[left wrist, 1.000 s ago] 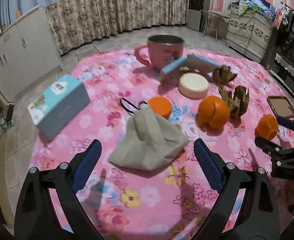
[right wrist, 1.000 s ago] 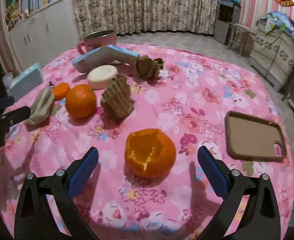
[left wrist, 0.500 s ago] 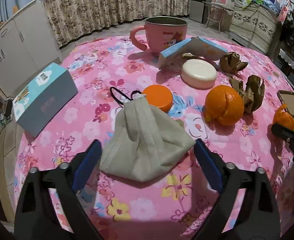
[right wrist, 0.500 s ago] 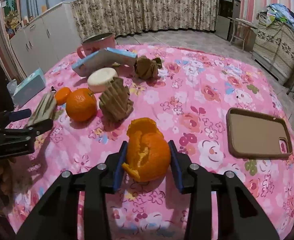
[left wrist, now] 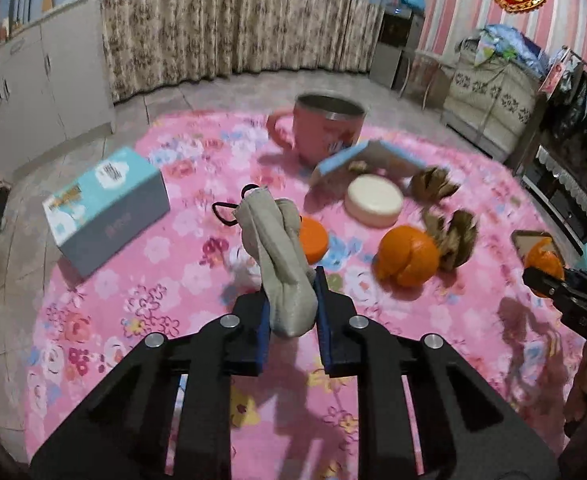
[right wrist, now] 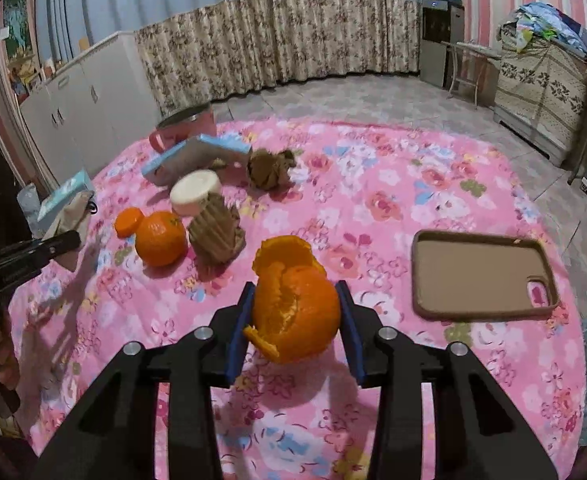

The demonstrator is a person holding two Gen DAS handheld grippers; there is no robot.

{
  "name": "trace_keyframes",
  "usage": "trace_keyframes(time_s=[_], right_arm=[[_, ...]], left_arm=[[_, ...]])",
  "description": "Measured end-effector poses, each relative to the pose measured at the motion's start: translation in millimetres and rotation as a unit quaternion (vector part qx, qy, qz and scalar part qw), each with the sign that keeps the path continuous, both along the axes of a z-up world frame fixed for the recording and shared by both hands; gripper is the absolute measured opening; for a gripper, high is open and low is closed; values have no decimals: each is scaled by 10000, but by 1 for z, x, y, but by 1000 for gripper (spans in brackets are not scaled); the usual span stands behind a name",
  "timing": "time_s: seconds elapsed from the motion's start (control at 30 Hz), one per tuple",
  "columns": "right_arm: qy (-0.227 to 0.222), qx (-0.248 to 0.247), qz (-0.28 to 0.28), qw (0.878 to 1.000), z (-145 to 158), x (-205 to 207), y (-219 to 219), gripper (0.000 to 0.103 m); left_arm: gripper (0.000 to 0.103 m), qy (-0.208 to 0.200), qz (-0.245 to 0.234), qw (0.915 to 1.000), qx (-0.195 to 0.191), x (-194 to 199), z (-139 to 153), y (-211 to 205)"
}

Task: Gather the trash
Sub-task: 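Carry the mask and orange peel to the basket and open both tools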

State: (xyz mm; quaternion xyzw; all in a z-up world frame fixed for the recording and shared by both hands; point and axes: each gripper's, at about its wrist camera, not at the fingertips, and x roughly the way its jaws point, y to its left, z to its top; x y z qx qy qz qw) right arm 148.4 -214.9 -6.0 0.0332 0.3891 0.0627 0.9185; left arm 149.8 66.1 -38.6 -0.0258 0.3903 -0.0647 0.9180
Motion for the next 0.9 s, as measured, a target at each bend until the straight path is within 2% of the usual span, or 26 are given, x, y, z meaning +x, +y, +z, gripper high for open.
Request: trace_keyframes(time_s=[0.17, 0.3, 0.4, 0.5, 0.6, 0.7, 0.77, 0.9], right_arm=[[-203, -19, -253, 9995, 10, -10, -24, 40], [-326, 89, -520, 9981, 19, -17, -51, 40], [-586, 166, -742, 9954, 33, -29, -73, 40], [-856, 203, -1155, 9894, 48, -45, -105, 40], [-1080, 234, -1722, 9789, 62, -68, -153, 40], [-1249, 181, -2181, 9677, 71, -94, -196, 40], [-1313, 107, -2570, 9574, 76, -119, -232, 40], [-1311, -109, -3159, 9396, 80, -165, -295, 42]], left_arm=[[17, -422, -257, 9986, 200, -15, 23, -24], [18, -489, -415, 9975, 285, -15, 26, -43], [17, -525, -591, 9965, 257, -14, 31, -64], [18, -559, -906, 9942, 125, -12, 40, -90], [18, -736, -1293, 9888, 117, -16, 56, -135], [18, -796, -1831, 9798, -111, -22, 68, -195], [18, -881, -2330, 9676, -399, -28, 79, -242], [18, -1058, -3051, 9448, -546, -43, 90, -340]])
